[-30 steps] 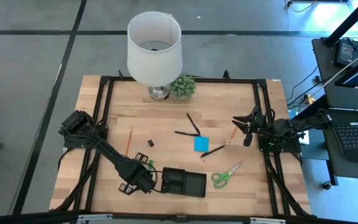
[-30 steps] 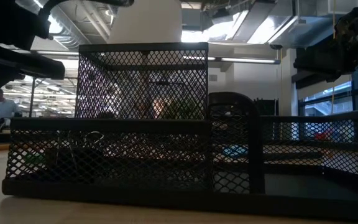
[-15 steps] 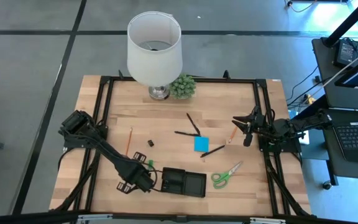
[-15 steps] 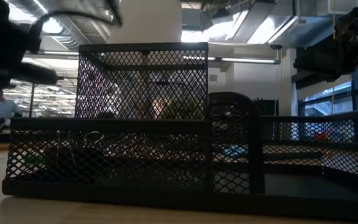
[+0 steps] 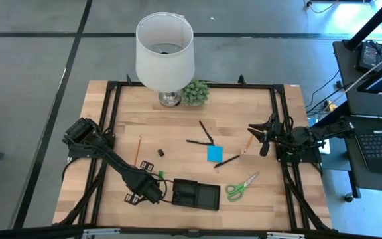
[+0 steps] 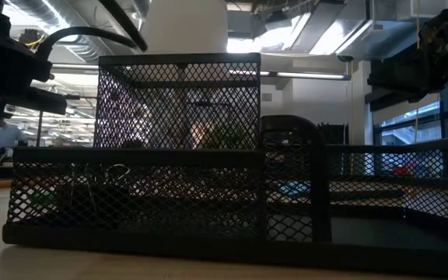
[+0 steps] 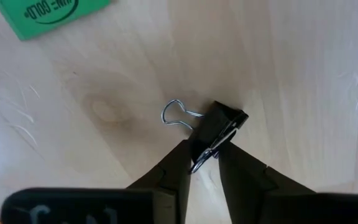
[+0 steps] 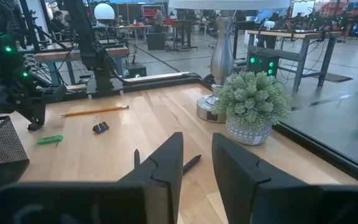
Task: Pick and place office supplies into organizer
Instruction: Put the bottom black binder clip into the desk organizer
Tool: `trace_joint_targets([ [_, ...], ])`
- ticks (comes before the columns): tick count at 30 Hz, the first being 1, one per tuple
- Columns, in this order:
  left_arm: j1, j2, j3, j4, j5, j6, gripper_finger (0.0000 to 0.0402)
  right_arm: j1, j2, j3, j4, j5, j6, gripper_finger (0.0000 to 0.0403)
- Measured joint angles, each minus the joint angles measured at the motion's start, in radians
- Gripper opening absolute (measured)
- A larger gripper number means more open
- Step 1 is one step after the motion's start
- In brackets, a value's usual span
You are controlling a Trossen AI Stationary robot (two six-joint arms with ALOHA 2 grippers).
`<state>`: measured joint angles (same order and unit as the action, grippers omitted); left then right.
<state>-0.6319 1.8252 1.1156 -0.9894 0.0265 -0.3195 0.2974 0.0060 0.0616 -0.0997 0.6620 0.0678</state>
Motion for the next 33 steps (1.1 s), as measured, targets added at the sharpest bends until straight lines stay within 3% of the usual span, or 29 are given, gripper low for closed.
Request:
trace_joint_targets([
  [15, 0.0, -0.004, 0.003, -0.005, 0.007, -0.007, 0.0024, 0.0, 0.0, 0.0, 0.0, 0.0, 0.001, 0.0088],
  [26, -0.002, -0.067, 0.066, 0.01, -0.015, -0.133, 0.0004, 0.0, 0.0, 0.0, 0.0, 0.0, 0.002, 0.0088],
  [33, -0.022, -0.105, 0.115, 0.242, -0.14, -0.188, 0.0002, 0.0, 0.0, 0.0, 0.0, 0.0, 0.01, 0.0088],
])
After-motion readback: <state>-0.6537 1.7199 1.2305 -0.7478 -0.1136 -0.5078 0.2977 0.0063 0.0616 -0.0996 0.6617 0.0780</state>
